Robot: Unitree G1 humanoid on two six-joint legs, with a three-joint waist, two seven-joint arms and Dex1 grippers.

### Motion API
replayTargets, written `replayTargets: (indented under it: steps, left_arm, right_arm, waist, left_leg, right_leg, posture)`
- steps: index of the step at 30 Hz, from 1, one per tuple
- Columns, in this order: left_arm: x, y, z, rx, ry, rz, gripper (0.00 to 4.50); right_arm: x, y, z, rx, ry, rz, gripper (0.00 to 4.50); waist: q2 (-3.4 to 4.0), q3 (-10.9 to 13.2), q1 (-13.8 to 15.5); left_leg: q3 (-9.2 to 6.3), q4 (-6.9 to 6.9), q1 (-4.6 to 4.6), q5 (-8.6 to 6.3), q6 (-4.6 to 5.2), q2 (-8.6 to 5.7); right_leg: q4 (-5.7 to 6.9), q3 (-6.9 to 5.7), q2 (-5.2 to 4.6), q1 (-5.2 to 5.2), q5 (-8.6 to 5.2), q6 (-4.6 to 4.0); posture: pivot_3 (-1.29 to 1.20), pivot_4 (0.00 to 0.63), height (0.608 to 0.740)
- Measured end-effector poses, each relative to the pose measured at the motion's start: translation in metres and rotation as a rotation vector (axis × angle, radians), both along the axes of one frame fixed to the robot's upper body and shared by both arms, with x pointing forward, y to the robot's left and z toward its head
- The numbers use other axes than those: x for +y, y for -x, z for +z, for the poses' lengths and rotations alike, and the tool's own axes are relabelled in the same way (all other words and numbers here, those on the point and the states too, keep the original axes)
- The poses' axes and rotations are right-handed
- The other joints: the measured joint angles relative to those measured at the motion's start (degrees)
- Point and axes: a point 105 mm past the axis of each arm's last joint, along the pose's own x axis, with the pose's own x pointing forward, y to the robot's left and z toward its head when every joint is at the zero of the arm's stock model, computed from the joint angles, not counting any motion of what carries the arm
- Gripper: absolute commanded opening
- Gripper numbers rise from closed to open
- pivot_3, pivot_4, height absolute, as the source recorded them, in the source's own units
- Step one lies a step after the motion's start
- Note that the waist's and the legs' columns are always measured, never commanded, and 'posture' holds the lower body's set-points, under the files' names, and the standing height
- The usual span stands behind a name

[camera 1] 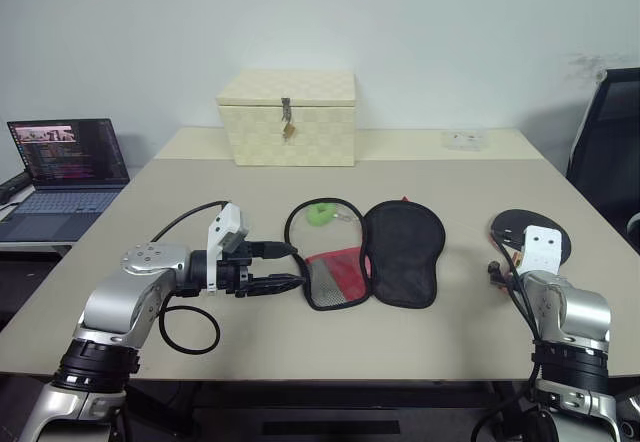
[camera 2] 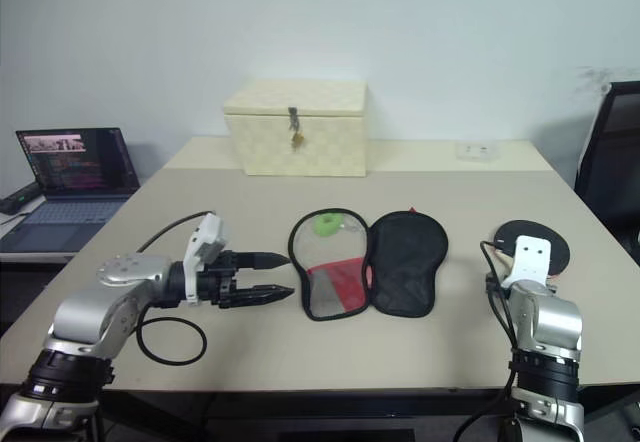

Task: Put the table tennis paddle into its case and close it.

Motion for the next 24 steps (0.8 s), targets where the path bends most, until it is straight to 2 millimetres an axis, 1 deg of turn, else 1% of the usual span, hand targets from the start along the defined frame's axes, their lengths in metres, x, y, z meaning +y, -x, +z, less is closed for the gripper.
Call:
replayTargets:
  steps: [4, 10, 13, 14, 20, 22, 24]
  left_arm:
    - [-0.001, 0.000, 0.000, -0.001, 0.001, 0.000, 3.55]
    - [0.000, 0.000, 0.000, -0.002, 0.001, 0.003, 3.55]
    - [0.000, 0.000, -0.001, -0.001, 0.002, 0.006, 3.55]
    - [0.000, 0.000, -0.001, 0.000, 0.002, 0.006, 3.55]
    - [0.002, 0.001, -0.002, 0.002, 0.005, 0.017, 3.55]
    - [0.003, 0.001, -0.002, -0.002, 0.007, 0.023, 3.55]
    - [0.004, 0.001, -0.002, -0.003, 0.007, 0.027, 3.55]
  right_arm:
    - [-0.007, -0.013, 0.003, -0.008, 0.005, -0.002, 4.48]
    - [-0.022, -0.023, 0.004, -0.005, 0.020, -0.009, 4.48]
    - [-0.022, -0.027, 0.004, 0.004, 0.013, 0.001, 3.91]
    - [-0.020, -0.028, 0.003, 0.005, 0.009, 0.008, 3.64]
    - [-0.015, -0.030, 0.001, 0.007, -0.017, 0.019, 1.67]
    - [-0.013, -0.031, 0.002, 0.001, -0.018, 0.019, 1.11]
    - [-0.012, -0.031, 0.002, -0.003, -0.015, 0.017, 1.09]
  waist:
    - [0.00, 0.0, -0.2]
    - [0.00, 0.0, -0.4]
    - [-0.02, 0.0, -0.5]
    - [-0.02, 0.0, -0.5]
    - [-0.04, 0.0, -0.4]
    - [-0.04, 0.0, -0.4]
    - [-0.04, 0.0, -0.4]
  left_leg:
    - [0.06, 0.00, 0.09, 0.03, 0.04, -0.03]
    - [0.16, 0.01, 0.21, 0.05, 0.07, -0.06]
    - [0.19, 0.01, 0.29, 0.05, 0.08, -0.02]
    - [0.21, 0.01, 0.30, 0.05, 0.08, -0.02]
    - [0.20, 0.02, 0.32, 0.06, 0.08, -0.05]
    - [0.19, 0.02, 0.32, 0.06, 0.08, -0.06]
    - [0.20, 0.01, 0.32, 0.06, 0.08, -0.05]
  right_leg:
    - [0.13, 0.05, 0.00, 0.02, 0.00, 0.00]
    - [0.26, 0.15, 0.02, 0.05, 0.00, 0.00]
    - [0.30, 0.20, 0.02, 0.09, -0.01, 0.00]
    - [0.31, 0.22, 0.02, 0.09, -0.01, 0.00]
    - [0.32, 0.20, 0.02, 0.14, -0.01, 0.01]
    - [0.32, 0.20, 0.02, 0.14, -0.01, 0.01]
    - [0.32, 0.21, 0.02, 0.13, -0.01, 0.01]
  posture:
    - [0.00, 0.150, 0.740]
    - [0.00, 0.150, 0.740]
    - [0.00, 0.150, 0.740]
    - [0.00, 0.150, 0.740]
    - [0.00, 0.150, 0.740]
    - [0.00, 0.150, 0.740]
    - [0.00, 0.150, 0.740]
